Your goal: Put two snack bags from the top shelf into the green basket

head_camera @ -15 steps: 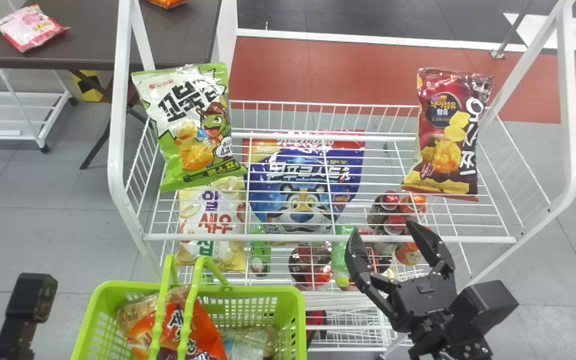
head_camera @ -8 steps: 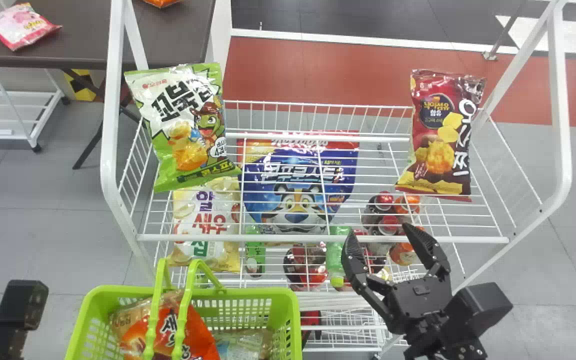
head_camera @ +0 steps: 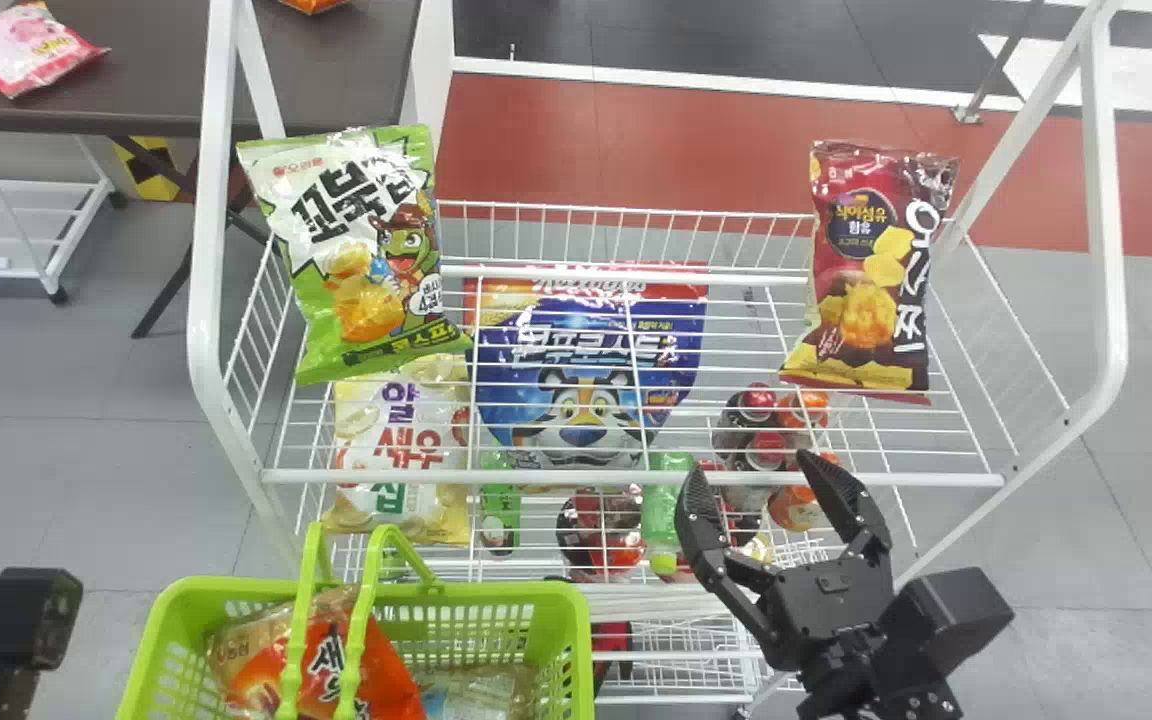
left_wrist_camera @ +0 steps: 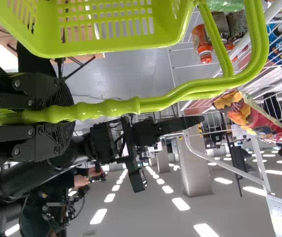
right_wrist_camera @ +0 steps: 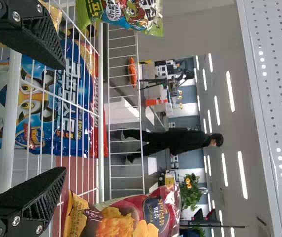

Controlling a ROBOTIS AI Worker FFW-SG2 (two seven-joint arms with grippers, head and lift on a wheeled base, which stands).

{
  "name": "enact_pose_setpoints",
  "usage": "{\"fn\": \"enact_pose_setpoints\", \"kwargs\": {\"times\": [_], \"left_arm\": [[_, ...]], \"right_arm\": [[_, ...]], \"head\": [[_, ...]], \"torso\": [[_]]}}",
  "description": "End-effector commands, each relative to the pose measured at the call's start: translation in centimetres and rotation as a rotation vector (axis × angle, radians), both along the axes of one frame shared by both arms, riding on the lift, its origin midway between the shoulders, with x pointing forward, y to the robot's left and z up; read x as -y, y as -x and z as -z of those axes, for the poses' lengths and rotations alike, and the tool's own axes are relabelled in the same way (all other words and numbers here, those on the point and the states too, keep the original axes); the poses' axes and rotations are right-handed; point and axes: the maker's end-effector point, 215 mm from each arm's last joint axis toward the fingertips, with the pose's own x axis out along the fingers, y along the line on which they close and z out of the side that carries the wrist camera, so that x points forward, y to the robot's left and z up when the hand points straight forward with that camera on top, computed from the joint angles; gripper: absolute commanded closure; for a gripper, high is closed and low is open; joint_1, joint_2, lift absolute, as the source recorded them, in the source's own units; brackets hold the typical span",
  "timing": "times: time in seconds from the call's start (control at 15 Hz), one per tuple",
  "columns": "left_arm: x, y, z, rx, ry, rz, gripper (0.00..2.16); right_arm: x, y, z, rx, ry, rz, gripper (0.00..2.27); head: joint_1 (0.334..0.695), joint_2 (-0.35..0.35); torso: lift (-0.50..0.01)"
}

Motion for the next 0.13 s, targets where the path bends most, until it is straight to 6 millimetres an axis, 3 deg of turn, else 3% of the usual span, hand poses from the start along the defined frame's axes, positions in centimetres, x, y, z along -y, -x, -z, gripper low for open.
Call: {"fn": "enact_pose_setpoints", "kwargs": {"times": [0.0, 0.07], "left_arm": [[0.03, 0.02, 0.02, -0.002, 0.002, -0.001, 2.15], [0.04, 0.03, -0.04, -0.002, 0.005, -0.001, 2.15]], "right_arm": [[0.01, -0.01, -0.01, 0.0, -0.002, 0.001, 0.08], [0.01, -0.07, 0.02, -0.002, -0.003, 0.002, 0.08]], "head": [[0.695, -0.107], [0.695, -0.108]], "torso": [[-0.001], [-0.001]]}}
